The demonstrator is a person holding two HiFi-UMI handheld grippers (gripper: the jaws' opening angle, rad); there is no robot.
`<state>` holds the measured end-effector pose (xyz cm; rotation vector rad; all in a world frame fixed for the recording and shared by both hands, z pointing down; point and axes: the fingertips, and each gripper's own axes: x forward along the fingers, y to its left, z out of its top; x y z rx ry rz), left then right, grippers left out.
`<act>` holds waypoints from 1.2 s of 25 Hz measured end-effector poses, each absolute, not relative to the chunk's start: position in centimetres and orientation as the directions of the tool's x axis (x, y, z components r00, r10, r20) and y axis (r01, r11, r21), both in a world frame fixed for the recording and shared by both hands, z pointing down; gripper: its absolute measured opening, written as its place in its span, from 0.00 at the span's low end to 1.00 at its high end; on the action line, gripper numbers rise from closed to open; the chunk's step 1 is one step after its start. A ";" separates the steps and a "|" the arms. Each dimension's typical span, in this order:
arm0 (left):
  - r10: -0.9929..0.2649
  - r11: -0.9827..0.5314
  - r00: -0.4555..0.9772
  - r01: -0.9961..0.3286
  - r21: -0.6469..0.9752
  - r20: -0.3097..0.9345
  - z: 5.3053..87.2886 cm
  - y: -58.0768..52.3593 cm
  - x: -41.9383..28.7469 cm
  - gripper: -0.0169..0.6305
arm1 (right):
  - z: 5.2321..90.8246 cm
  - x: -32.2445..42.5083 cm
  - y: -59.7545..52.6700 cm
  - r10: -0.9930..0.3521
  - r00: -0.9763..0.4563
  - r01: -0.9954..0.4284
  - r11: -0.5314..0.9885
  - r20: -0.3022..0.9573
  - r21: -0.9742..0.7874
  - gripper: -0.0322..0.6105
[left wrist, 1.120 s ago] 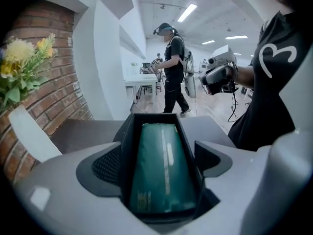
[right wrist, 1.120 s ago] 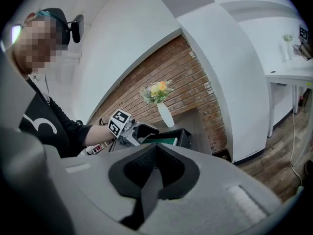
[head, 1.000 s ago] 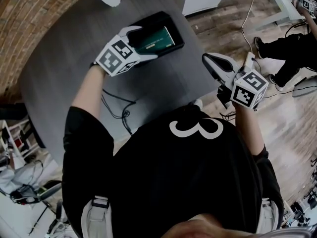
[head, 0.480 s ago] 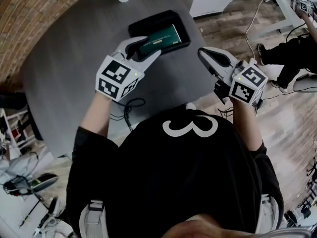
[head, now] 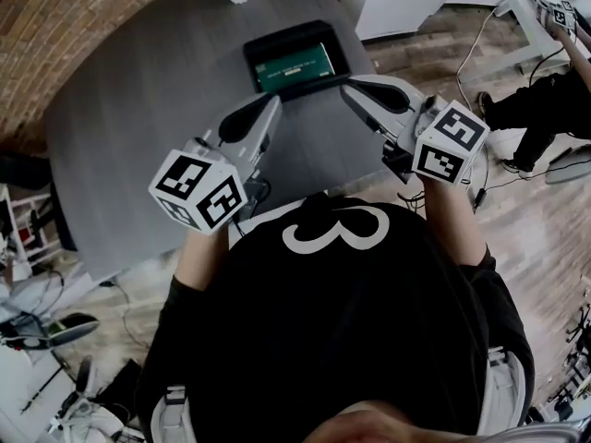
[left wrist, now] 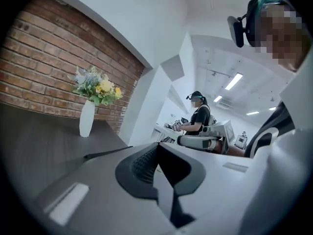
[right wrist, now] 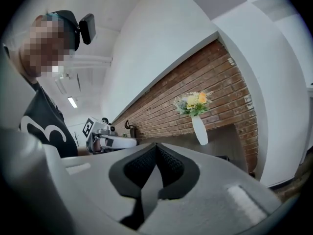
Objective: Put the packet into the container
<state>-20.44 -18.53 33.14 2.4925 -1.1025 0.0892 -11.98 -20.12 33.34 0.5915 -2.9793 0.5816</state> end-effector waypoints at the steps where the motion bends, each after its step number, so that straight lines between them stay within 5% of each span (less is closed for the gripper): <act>1: -0.700 -0.599 0.681 -0.724 0.342 0.214 33.0 -18.0 -20.4 0.05 | 33.2 -12.2 -19.9 -0.346 -0.931 -0.365 0.863 0.118 -0.350 0.05; 30: -0.734 -0.585 0.634 -0.772 0.249 0.242 32.4 -16.9 -19.2 0.05 | 32.8 -13.0 -19.0 -0.285 -0.949 -0.314 0.897 0.138 -0.312 0.05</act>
